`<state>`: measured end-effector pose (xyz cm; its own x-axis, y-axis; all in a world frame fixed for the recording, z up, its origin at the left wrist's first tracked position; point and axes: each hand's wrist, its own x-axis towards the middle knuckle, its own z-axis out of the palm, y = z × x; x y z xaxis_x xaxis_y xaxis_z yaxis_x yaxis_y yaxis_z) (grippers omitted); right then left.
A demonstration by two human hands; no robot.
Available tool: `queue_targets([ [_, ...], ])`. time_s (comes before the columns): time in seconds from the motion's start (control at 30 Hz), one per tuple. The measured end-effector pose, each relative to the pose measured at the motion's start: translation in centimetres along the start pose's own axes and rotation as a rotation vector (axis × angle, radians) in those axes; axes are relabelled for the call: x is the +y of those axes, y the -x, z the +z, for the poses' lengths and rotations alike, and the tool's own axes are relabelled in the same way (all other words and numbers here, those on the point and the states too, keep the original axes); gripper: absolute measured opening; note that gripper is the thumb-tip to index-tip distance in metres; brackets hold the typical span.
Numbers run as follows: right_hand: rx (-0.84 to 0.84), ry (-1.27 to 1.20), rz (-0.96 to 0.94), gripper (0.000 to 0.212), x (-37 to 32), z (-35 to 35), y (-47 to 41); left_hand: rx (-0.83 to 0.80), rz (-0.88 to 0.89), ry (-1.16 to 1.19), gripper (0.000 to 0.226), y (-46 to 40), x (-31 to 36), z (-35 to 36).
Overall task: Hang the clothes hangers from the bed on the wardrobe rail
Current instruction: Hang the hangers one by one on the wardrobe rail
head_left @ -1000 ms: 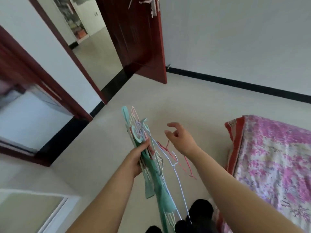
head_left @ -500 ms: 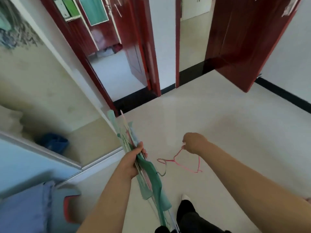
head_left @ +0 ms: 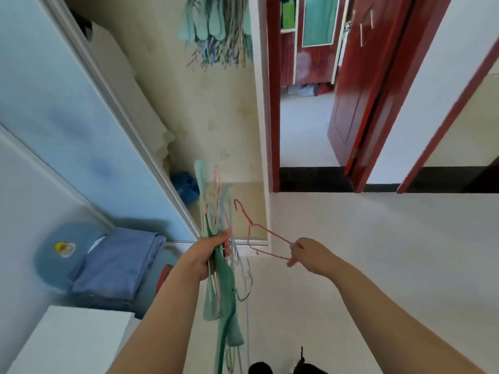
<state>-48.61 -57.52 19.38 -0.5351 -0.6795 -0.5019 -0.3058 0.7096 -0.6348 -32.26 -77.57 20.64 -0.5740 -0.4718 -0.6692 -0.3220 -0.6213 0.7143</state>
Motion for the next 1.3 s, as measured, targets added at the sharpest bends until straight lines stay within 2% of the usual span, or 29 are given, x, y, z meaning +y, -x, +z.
queue_targets([
  [0.13, 0.038, -0.242, -0.069, 0.031, -4.6, 0.9, -1.8, 0.031, 0.042, 0.126, 0.019, -0.6, 2.2, -2.4],
  [0.2, 0.068, -0.274, -0.092, 0.032, -6.8, 1.1, -2.8, 0.011, 0.054, 0.202, 0.014, -1.3, 3.4, -3.7],
  [0.3, 0.168, -0.217, -0.167, 0.031, -10.1, 1.5, -4.2, -0.032, 0.084, 0.23, 0.013, -2.7, 5.4, -5.5],
  [0.43, 0.343, 0.097, -0.282, 0.028, -15.5, 2.2, -7.3, -0.054, 0.147, 0.185, 0.011, -5.5, 9.5, -8.3],
  [0.5, 0.417, 0.166, -0.299, 0.027, -18.5, 2.7, -9.4, -0.088, 0.163, 0.146, 0.011, -7.1, 12.2, -10.1],
  [0.67, 0.544, 0.074, -0.326, 0.032, -27.1, 3.1, -14.2, -0.163, 0.176, 0.097, 0.011, -9.9, 20.0, -14.5],
  [0.83, 0.651, -0.005, -0.37, 0.028, -34.3, 3.3, -18.0, -0.198, 0.213, 0.033, 0.011, -11.9, 27.7, -17.6],
  [1.03, 0.726, -0.006, -0.373, 0.026, -40.9, 0.2, -22.2, -0.238, 0.235, 0.03, 0.008, -15.9, 36.3, -18.3],
  [1.17, 0.822, -0.141, -0.465, 0.026, -44.5, -3.4, -25.1, -0.291, 0.269, 0.042, 0.016, -18.0, 41.2, -17.4],
  [1.3, 0.881, -0.216, -0.531, 0.028, -48.1, -7.3, -27.0, -0.278, 0.367, 0.023, 0.024, -19.1, 44.8, -16.3],
])
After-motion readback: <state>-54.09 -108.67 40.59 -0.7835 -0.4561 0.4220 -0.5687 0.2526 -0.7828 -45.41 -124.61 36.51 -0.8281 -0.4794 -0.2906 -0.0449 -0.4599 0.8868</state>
